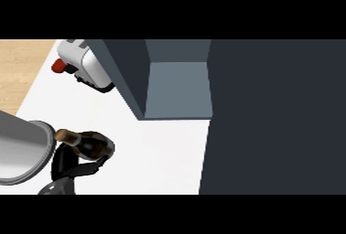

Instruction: Pick up the wine, place it into the cabinet and close the cabinet

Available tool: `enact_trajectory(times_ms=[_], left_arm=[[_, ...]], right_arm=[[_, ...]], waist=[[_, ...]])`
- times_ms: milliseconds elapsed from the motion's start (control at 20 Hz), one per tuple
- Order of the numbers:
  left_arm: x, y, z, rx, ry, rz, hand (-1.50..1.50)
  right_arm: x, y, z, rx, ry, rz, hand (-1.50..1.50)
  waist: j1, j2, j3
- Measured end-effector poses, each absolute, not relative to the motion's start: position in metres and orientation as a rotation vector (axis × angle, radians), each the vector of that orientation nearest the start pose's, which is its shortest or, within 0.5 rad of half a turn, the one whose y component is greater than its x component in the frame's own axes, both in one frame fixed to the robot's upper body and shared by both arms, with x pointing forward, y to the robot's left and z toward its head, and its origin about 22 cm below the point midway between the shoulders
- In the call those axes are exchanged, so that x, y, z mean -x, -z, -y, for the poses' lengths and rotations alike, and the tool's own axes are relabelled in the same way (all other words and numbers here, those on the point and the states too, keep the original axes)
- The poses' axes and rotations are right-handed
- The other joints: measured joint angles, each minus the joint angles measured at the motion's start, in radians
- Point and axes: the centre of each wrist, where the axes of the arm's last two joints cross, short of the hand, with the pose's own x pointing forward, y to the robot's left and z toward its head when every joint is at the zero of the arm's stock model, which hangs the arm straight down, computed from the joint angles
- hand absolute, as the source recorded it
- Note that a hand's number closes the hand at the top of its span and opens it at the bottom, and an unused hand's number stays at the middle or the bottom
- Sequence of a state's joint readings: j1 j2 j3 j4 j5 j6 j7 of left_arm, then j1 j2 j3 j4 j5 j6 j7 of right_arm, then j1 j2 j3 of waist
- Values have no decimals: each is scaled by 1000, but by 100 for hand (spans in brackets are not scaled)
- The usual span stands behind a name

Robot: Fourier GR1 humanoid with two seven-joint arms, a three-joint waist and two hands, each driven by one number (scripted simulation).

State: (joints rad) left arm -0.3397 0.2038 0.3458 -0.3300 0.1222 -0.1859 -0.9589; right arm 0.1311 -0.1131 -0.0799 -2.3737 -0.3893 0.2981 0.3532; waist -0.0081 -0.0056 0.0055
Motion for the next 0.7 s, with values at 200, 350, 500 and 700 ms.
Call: enact_trajectory(times_ms=[200,350,500,700], left_arm=[[-223,162,-318,-39,-280,1692,150],[-218,163,-308,-1,-263,1707,150],[-216,160,-292,43,-248,1716,150],[-214,147,-272,112,-236,1733,150]], right_arm=[[-154,-160,258,-332,-256,1912,-150],[-154,-159,259,-330,-262,1909,-150],[-153,-157,258,-335,-252,1906,-150],[-154,-158,255,-348,-250,1902,-150]], waist=[[4,-1,0],[8,-2,-1],[10,-2,-3],[15,-2,-3]])
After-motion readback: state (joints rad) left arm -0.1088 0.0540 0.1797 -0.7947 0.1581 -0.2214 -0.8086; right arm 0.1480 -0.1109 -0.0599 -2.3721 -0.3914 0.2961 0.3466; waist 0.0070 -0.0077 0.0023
